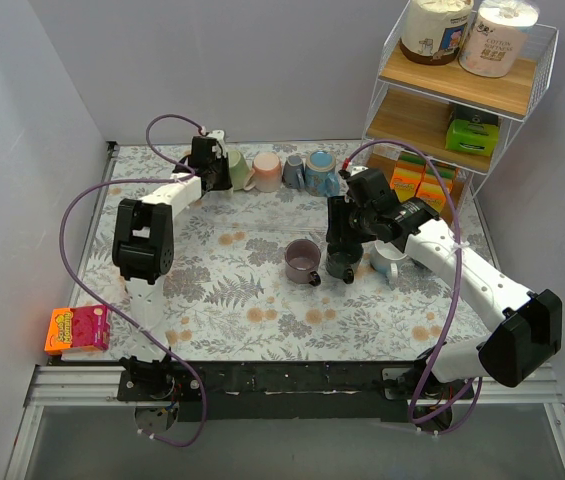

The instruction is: Turn the mug right side up

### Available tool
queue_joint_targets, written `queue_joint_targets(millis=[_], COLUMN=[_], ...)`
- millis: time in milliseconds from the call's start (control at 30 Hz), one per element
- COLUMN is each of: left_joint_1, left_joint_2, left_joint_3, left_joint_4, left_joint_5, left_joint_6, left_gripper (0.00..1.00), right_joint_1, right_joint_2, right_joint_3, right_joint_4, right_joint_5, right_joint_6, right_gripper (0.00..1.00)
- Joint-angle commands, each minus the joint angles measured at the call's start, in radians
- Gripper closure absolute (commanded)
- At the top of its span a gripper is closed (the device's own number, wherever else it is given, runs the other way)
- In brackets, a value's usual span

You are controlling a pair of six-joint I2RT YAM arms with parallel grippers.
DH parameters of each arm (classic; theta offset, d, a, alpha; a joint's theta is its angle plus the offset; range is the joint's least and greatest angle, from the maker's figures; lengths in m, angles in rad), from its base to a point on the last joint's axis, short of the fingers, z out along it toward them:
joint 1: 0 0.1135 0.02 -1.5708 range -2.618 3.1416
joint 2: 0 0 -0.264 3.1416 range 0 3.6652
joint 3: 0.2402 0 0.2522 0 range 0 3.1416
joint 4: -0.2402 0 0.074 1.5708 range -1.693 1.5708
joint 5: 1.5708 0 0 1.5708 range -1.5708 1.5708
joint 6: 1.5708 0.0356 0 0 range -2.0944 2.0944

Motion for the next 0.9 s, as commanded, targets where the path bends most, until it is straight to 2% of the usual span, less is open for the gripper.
queue_joint_targets(millis=[0, 367, 533, 633, 700, 733, 767, 833, 867], left_joint_1=[0.003, 0.001, -0.001, -0.002, -0.004, -0.005, -0.007, -0.008, -0.008], left_joint_2=[-0.167, -0.436, -0.563, -0.661, -0.741, -0.768, -0.825, -0.877, -0.907], left_joint_3=[-0.039, -0.167, -0.207, -0.226, -0.246, -0.270, -0.289, -0.322, -0.360], left_joint_4=[0.014, 0.009, 0.002, 0.016, 0.055, 0.072, 0.115, 0.169, 0.236], left_joint_5=[0.058, 0.070, 0.099, 0.192, 0.240, 0.286, 0.308, 0.351, 0.386], left_joint_6=[-0.074, -0.194, -0.231, -0.302, -0.352, -0.403, -0.430, -0.509, -0.533], left_gripper=[1.00, 1.00, 1.00, 1.00, 1.00, 1.00, 1.00, 1.00, 1.00], right_joint_1=[-0.005, -0.007, -0.005, -0.005, -0.005, -0.005, -0.005, -0.005, -0.005], right_joint_2=[-0.014, -0.008, 0.003, 0.006, 0.006, 0.011, 0.014, 0.040, 0.054], right_joint_3=[0.030, 0.050, 0.055, 0.046, 0.020, 0.006, -0.008, -0.045, -0.050], right_joint_4=[0.048, 0.170, 0.290, 0.449, 0.623, 0.695, 0.852, 1.024, 1.169], right_joint_5=[-0.052, -0.212, -0.372, -0.523, -0.631, -0.664, -0.727, -0.773, -0.805], right_joint_6=[-0.004, 0.001, 0.021, 0.071, 0.122, 0.192, 0.234, 0.381, 0.427], right_gripper=[0.38, 0.34, 0.26, 0.23, 0.23, 0.22, 0.23, 0.23, 0.23])
